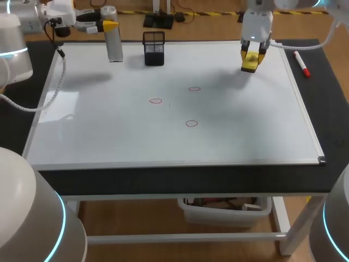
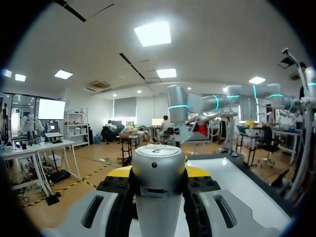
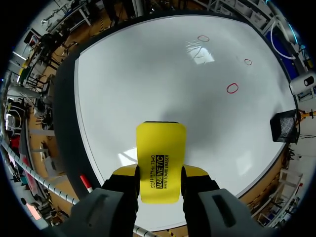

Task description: Pick up the inspection probe, press it on each red-marked spot on the whiteboard one by one, put down the probe, pick up the eraser, and wipe off all the red marks.

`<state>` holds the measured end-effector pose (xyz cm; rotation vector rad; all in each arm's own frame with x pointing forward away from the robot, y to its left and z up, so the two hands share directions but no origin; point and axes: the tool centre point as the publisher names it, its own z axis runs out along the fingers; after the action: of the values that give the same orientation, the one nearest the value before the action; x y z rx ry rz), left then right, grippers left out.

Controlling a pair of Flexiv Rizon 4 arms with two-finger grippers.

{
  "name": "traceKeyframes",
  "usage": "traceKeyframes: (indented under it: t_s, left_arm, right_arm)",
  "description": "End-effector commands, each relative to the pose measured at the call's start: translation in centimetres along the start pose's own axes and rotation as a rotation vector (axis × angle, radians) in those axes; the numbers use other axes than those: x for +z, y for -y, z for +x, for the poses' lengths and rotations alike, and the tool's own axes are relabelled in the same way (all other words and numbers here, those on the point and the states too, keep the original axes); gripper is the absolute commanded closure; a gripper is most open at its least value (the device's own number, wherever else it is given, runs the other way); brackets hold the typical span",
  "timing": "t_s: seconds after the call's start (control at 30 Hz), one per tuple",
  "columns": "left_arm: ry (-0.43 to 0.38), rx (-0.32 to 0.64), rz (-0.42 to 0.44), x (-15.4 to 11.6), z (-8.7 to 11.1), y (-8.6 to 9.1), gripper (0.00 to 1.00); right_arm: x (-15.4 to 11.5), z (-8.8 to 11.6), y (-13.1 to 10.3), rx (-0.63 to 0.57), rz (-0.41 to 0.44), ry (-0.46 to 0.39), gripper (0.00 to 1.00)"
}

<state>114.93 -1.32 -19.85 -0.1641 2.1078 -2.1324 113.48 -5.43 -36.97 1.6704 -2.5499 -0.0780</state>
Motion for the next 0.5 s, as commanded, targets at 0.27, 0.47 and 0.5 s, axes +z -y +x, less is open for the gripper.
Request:
traceKeyframes:
  t_s: [0.27,0.47,0.5]
  left_arm:
    - [-0.062,-0.008,0.014,3.1,6.2,0.0,1.0]
    - [-0.116,-0.014,0.04,4.7,9.0,-0.4,1.0]
    - [-0.12,-0.014,0.04,5.0,9.4,-0.4,1.0]
  right_arm:
    - [-0.3,0.1,-0.1,-0.002,0.003,-0.003,1.0]
    - [-0.3,0.1,-0.1,-0.002,0.003,-0.003,1.0]
    - [-0.3,0.1,-0.1,-0.002,0.003,-0.003,1.0]
